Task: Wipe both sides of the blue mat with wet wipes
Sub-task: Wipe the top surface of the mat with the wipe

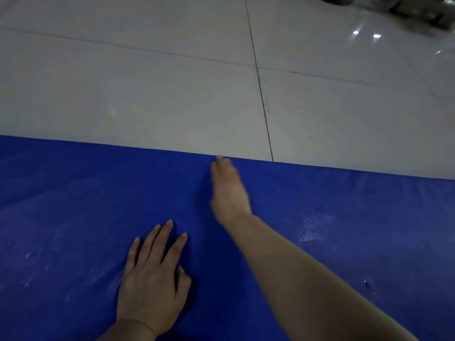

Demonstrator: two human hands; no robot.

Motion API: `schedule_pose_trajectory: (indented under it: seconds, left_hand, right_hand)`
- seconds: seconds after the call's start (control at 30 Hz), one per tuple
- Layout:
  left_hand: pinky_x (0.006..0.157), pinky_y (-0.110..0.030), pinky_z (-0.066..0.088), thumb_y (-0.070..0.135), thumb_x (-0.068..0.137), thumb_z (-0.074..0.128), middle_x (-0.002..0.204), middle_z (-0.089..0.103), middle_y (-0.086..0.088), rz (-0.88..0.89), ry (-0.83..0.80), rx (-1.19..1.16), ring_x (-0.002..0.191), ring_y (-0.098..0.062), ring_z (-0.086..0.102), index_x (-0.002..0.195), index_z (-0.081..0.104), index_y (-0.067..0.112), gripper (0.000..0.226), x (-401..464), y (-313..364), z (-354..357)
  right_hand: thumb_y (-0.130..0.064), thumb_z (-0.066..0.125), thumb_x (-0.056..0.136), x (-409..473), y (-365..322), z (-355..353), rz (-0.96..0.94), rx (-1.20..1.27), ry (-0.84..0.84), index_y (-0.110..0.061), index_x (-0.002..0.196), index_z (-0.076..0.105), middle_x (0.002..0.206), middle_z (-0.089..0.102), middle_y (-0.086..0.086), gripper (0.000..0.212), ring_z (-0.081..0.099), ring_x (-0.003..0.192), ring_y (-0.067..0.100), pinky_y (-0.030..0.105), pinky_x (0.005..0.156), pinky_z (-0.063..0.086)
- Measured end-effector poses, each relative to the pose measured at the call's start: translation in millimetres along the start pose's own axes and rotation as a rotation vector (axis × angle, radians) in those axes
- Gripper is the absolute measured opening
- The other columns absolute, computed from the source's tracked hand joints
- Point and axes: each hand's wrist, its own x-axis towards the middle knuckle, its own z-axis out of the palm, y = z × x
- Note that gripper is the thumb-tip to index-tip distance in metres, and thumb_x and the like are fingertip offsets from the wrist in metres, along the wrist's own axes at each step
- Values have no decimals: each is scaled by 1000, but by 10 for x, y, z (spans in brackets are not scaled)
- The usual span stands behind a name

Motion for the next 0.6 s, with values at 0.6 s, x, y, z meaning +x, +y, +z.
schedule_pose_trajectory:
  seconds: [0.6]
  left_hand:
    - [114,-41,11,35,72,39,144,47,-9,9,-7,-38,132,-24,38,124,62,17,60,19,-33,0]
  right_hand:
    - [2,39,94,451,-207,103,-245,112,-17,-6,150,11,159,3,7,63,2,146,21,26,118,2]
